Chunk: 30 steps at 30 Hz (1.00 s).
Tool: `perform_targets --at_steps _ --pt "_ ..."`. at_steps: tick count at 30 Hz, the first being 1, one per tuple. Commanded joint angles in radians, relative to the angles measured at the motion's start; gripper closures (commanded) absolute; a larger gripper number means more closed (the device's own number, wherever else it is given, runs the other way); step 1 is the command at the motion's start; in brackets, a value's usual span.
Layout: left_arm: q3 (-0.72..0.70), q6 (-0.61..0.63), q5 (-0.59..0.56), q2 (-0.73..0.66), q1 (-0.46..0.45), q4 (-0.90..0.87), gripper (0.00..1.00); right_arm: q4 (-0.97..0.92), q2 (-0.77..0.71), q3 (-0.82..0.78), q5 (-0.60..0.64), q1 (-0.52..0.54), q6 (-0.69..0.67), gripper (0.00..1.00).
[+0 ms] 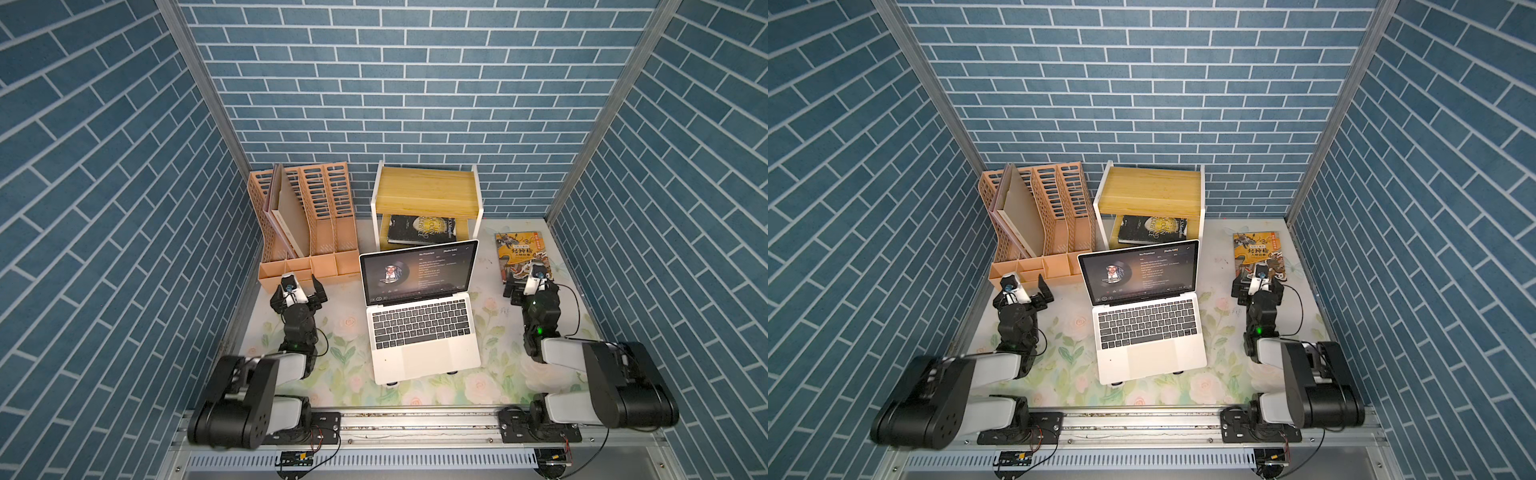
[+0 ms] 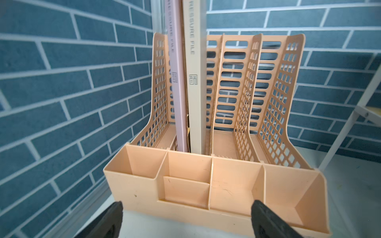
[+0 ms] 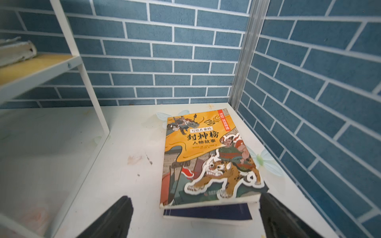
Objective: Close the laptop lid and set it aside
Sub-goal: Close the lid of the laptop.
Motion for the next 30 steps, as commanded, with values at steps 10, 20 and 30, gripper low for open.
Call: perform_targets --at_steps 10,20,30 --pt "0.053 -0.579 0.262 -0.523 0.000 -0.721 0.00 -0.979 -0.549 0.140 0.095 -0.013 0.458 0.00" --pt "0.104 -0.656 0.557 -0.516 -0.002 -1.016 0.00 -1.208 -0.650 0.442 -0.282 -0.012 0.423 0.04" --pt "0.063 -0.678 0.677 -0.585 -0.040 -1.098 0.00 -1.355 -0.360 0.890 -0.349 0.216 0.442 0.31"
